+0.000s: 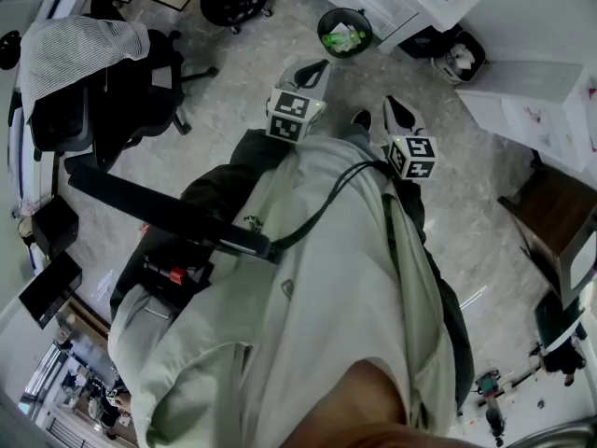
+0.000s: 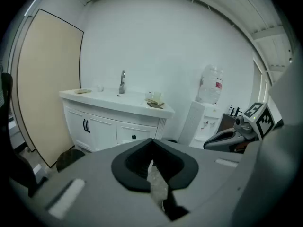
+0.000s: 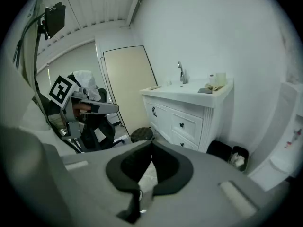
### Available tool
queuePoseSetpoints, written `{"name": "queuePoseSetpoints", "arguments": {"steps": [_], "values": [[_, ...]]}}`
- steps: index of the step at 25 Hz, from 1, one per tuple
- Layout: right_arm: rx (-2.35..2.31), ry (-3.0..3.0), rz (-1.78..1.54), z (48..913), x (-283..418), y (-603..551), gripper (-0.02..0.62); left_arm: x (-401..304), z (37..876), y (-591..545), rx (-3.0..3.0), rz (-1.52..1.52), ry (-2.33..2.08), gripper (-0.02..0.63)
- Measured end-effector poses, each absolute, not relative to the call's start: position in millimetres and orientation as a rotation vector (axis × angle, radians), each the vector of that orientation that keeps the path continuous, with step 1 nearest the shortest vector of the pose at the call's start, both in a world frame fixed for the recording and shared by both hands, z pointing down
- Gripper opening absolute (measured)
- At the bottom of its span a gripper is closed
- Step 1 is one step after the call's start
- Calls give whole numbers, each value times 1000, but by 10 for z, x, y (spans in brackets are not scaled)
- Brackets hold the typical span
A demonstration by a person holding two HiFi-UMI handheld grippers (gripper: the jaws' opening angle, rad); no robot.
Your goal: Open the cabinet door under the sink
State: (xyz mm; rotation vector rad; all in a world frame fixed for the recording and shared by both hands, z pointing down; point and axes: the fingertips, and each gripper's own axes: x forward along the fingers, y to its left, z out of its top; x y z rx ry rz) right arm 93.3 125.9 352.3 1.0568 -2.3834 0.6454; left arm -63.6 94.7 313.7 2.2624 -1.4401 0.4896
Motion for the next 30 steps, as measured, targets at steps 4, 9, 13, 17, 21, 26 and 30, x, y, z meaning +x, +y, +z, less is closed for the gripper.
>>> {"name": "queuePoseSetpoints", "arguments": {"steps": [4,9,13,17,21,26,30], "values": [[1128,-2361,661,3521,969,1321,3,-612,3128,943,2304,496,-1393,6],[1174,-2349,654,3507,950,1384,2,-620,3099,954,2312,488,-1360,6],[1230,-2359,681,3474,983,1377,2,-637,3068,953,2321,482,-1359,6],[1234,-2381,671,3430,969,1353,2,-670,3077,949,2317,476,-1374,6],[1193,-2398,619,3416,905,1328,3,-684,3046,937,2307,462,-1392,6],[1139,-2415,581,3415,847,1307,3,-710,3036,932,2291,454,-1421,6],[1108,-2433,540,3387,879,1258,3,-692,3021,941,2271,438,-1455,6]]}}
